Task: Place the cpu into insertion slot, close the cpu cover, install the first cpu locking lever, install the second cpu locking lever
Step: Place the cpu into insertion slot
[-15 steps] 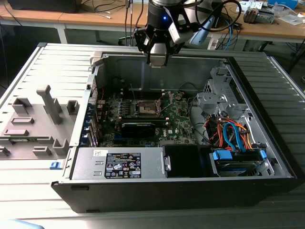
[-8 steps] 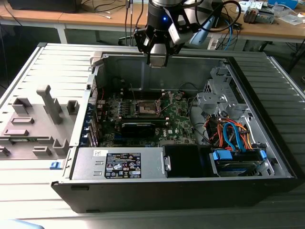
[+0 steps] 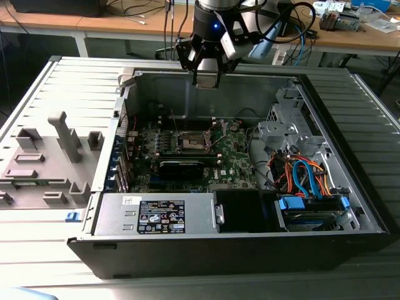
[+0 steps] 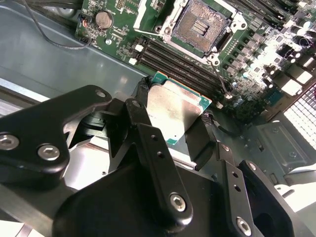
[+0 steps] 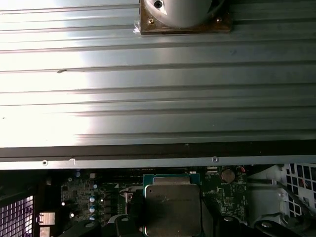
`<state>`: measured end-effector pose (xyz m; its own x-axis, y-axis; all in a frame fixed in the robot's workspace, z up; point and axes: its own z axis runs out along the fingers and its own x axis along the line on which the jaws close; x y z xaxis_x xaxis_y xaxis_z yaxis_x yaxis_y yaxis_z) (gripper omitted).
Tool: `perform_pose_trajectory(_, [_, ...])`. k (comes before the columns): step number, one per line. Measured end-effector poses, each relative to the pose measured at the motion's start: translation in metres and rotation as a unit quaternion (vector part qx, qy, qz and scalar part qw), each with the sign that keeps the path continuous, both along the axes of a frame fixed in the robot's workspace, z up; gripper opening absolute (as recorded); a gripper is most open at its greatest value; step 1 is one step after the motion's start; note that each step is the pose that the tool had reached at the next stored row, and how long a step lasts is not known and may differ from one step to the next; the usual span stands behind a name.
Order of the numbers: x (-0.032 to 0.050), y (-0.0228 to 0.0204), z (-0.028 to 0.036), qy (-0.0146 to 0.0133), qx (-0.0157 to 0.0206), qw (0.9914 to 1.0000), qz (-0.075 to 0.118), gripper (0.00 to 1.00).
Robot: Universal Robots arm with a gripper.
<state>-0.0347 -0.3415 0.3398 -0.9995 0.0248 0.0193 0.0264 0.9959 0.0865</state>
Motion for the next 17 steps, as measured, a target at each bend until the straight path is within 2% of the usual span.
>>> perform_pose_trajectory(4, [0.0000, 0.0000, -0.0004, 0.0000, 0.0001, 1.00000, 0.000, 0.55])
perform_pose_trajectory(6, [0.0000, 0.0000, -0.0040, 0.0000, 0.0001, 1.00000, 0.000, 0.55])
perform_pose_trajectory(10, [0.0000, 0.0000, -0.0042, 0.0000, 0.0001, 1.00000, 0.000, 0.55])
perform_pose_trajectory(12, [0.0000, 0.0000, -0.0092, 0.0000, 0.0001, 1.00000, 0.000, 0.55])
perform_pose_trajectory(17, [0.0000, 0.0000, -0.0096, 0.0000, 0.0001, 1.00000, 0.000, 0.55])
